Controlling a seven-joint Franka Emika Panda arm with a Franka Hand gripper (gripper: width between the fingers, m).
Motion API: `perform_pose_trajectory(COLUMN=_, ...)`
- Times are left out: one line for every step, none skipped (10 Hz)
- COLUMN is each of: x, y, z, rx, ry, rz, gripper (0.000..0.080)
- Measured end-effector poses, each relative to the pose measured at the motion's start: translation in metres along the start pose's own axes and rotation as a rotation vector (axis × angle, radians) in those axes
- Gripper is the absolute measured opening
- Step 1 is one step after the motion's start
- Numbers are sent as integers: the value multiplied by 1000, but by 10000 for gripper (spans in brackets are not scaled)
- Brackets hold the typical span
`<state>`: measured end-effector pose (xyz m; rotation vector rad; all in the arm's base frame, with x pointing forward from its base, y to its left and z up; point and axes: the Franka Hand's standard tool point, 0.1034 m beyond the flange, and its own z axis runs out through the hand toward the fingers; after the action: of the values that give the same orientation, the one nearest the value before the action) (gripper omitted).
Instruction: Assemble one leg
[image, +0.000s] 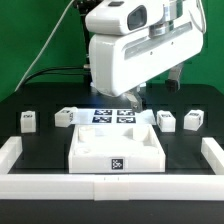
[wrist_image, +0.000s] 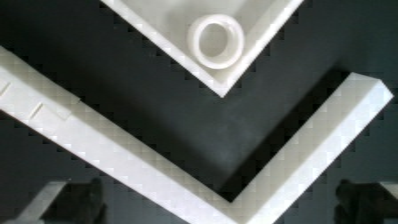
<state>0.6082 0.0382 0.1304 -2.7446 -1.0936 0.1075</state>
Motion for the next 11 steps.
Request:
perform_pose_trajectory(x=0, y=0, z=0, rx=0, ry=0, rz=0, gripper=650)
perform_pose_trajectory(x=0, y=0, z=0, rx=0, ry=0, rz=0, gripper=650)
perform_pose_trajectory(x=0, y=0, z=0, rx=0, ry=0, rz=0, gripper=650)
perform_pose_trajectory(x=0, y=0, z=0, rx=0, ry=-1, rz=0, gripper=650)
perform_pose_trajectory(x=0, y=0, z=1, rx=0, ry=-1, rz=0, gripper=650)
perform_pose_trajectory(x=0, y=0, z=1, rx=1, ry=-1, rz=0, gripper=650)
perform_pose_trajectory(x=0, y=0, z=1, rx=1, ry=-1, rz=0, gripper=650)
perform_pose_trajectory(x=-1, y=0, z=1, rx=0, ry=-1, rz=0, gripper=650)
perform_pose_trajectory(x=1, y=0, z=4, rx=-43, ry=33, rz=-43, gripper=650)
perform_pose_trajectory(x=-6, y=-8, z=12, rx=-94, ry=63, rz=-127, gripper=650)
perform_pose_trajectory(x=-18, y=-18, z=20, rx=-112, ry=59, rz=-181, gripper=650)
